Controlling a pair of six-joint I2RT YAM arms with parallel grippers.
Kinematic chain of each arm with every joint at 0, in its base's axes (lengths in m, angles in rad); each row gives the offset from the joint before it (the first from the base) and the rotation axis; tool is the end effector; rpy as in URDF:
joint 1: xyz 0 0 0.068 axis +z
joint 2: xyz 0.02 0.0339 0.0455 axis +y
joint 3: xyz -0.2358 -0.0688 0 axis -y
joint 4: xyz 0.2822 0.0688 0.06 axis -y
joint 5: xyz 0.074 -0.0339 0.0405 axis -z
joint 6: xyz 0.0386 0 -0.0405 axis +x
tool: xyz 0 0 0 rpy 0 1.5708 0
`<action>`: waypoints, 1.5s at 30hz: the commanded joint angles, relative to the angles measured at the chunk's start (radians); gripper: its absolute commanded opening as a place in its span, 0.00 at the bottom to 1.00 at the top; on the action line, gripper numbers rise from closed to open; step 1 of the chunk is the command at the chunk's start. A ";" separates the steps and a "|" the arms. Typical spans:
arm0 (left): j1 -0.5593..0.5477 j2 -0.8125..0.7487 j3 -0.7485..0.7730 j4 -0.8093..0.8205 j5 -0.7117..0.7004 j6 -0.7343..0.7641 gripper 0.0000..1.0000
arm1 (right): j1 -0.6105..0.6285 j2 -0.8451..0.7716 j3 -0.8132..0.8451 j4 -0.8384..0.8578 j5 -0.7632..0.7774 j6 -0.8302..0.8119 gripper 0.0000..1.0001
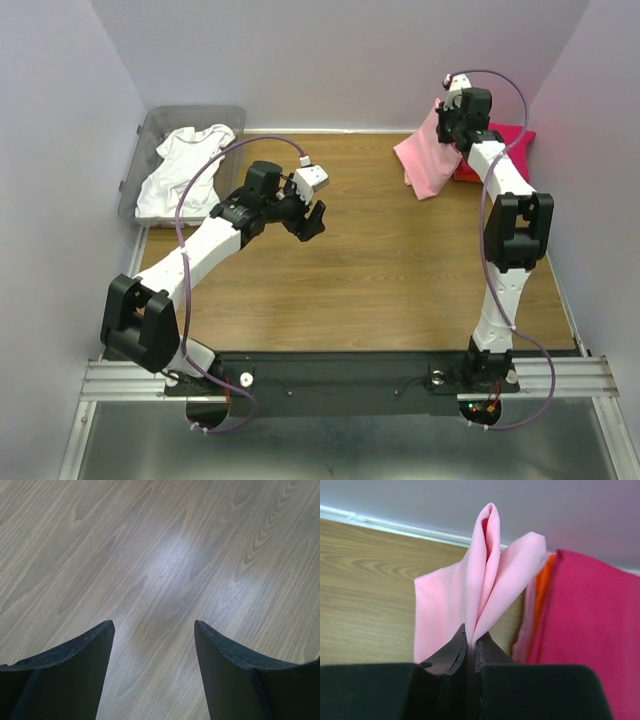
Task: Fold and stack the t-shirts
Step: Neatly place the folded tshirt to the corner
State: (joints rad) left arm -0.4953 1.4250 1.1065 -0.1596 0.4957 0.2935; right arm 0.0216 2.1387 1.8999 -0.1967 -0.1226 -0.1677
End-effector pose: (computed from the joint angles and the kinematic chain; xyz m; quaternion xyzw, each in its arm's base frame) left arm 0.3154 -0.1912 0.2657 0.4360 0.7157 -0.2593 0.4800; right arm 0.5368 0.0163 0.2565 -0.1123 0.8347 0.0123 0.5390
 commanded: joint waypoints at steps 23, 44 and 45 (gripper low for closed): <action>0.009 -0.055 -0.043 0.032 0.003 -0.027 0.77 | -0.080 0.001 0.387 -0.125 0.018 -0.047 0.00; 0.009 -0.031 -0.039 0.031 0.026 -0.030 0.77 | -0.164 0.000 0.419 -0.147 -0.014 -0.075 0.01; 0.009 -0.028 -0.033 0.026 0.026 -0.030 0.77 | -0.170 0.007 0.422 -0.148 -0.015 -0.081 0.01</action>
State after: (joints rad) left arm -0.4889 1.4143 1.0660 -0.1539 0.4938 0.2661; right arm -0.1074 2.1838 2.2658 -0.3779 -0.1204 -0.2291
